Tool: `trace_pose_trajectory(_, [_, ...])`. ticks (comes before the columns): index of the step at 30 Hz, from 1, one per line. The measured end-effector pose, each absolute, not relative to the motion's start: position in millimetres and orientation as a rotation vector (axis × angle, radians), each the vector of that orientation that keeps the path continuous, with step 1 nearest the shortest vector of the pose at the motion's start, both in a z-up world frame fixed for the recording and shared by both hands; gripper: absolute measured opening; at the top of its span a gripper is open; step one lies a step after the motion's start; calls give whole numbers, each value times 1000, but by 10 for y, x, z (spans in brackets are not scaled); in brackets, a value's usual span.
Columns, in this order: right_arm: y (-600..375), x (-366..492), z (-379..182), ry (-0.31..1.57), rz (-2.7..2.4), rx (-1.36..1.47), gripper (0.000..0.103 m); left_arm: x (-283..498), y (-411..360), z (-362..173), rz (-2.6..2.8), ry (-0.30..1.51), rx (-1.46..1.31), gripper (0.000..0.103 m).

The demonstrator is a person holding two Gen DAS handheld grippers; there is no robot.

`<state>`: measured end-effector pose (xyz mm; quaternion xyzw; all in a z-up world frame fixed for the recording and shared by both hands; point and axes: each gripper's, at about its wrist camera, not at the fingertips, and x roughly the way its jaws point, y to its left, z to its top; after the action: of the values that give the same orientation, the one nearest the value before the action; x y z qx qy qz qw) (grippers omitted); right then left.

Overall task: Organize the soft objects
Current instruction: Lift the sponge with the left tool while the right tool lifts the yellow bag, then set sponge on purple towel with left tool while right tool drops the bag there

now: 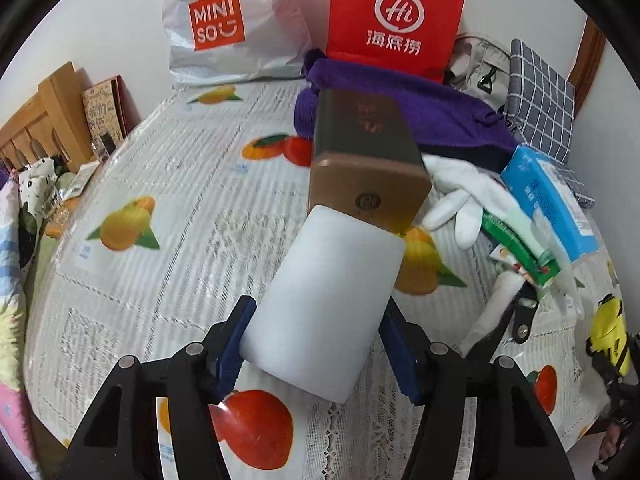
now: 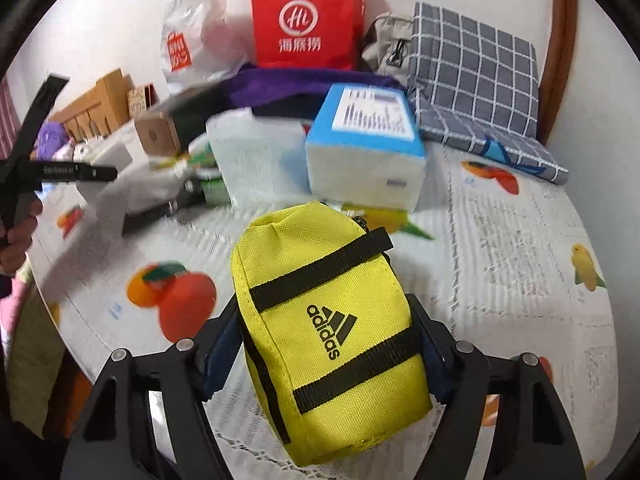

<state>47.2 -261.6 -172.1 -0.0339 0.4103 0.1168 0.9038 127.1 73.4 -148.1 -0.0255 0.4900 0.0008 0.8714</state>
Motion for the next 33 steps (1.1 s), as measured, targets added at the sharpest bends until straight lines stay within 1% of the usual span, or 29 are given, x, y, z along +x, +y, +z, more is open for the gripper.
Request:
trace_pose_trajectory(7, [-2677, 695, -1313, 820, 192, 4, 75, 1403, 705, -1222, -12, 993, -54, 60])
trace_pose_trajectory(17, [-2618, 1303, -905, 765, 135, 95, 75, 1806, 613, -941, -3, 960, -26, 60])
trace_pose_trajectory(33, [-2363, 2515, -672, 767, 186, 86, 75, 2719, 501, -904, 46, 956, 7, 60])
